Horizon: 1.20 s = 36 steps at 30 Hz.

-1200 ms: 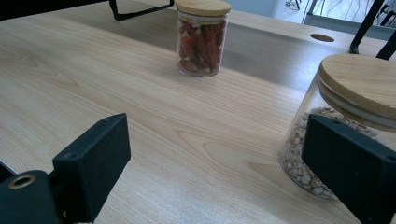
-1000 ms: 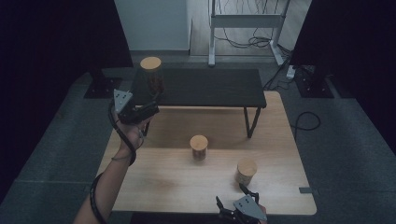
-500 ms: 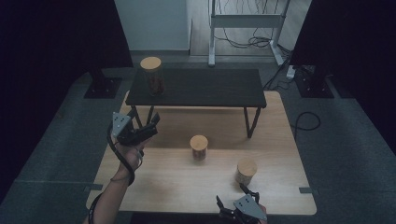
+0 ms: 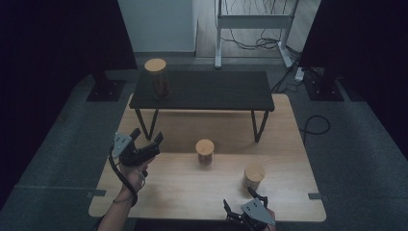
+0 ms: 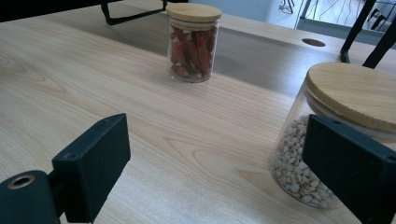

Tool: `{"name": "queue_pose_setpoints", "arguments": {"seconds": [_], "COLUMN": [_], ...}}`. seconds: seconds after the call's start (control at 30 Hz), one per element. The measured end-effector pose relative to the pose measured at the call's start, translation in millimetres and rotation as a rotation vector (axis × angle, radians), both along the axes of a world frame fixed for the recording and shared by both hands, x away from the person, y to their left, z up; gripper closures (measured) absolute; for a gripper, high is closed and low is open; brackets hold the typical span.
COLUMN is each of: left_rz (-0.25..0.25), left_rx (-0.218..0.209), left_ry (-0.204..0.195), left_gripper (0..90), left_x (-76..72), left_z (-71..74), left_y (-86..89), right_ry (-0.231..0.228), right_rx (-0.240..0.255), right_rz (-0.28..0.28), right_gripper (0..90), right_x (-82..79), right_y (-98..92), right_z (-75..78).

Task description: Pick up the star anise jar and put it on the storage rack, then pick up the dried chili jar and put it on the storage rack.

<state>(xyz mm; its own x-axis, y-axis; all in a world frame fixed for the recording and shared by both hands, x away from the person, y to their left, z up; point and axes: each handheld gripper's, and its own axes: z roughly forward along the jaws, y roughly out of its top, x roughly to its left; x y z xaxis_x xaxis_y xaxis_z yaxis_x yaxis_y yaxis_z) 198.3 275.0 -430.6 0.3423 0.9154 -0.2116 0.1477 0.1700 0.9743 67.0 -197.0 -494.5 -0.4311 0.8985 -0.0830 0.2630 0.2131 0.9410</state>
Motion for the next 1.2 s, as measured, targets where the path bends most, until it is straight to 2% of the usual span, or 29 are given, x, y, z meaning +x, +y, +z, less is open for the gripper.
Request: {"name": "queue_pose_setpoints", "arguments": {"seconds": [0.1,0.37,0.5,0.77,0.9,1.1,1.2], "left_rz": [-0.012,-0.021,-0.023,-0.021,-0.025,-0.035,-0.04], "left_rx": [0.021,0.011,0.031,0.059,0.046,0.042,0.048], "left_ry": [0.017,0.041,0.056,0.103,0.122,0.104,0.108], "left_gripper": [6.5,6.6,6.6,6.6,6.6,6.6,6.6], "left_x": [0.2,-10.5,-16.1,-16.6,-16.5,-19.1,-17.8], "left_z": [0.1,-2.0,-5.0,-12.3,-13.9,-11.4,-12.2], "left_y": [-0.6,3.0,3.7,4.5,5.8,5.6,5.0], "right_ry": [-0.004,-0.018,-0.022,-0.052,-0.062,-0.096,-0.104], "right_rx": [0.0,-0.009,-0.005,-0.015,-0.012,-0.004,-0.001], "right_rz": [-0.002,0.0,-0.006,-0.002,-0.011,-0.016,-0.016], "right_gripper": [7.4,7.2,7.3,7.3,7.2,7.2,7.1], "right_x": [1.0,0.3,2.3,3.3,0.7,-0.5,2.6], "right_y": [0.2,0.6,0.1,3.3,2.3,0.9,1.7], "right_z": [0.6,1.1,1.4,2.5,3.2,5.8,6.8]}}
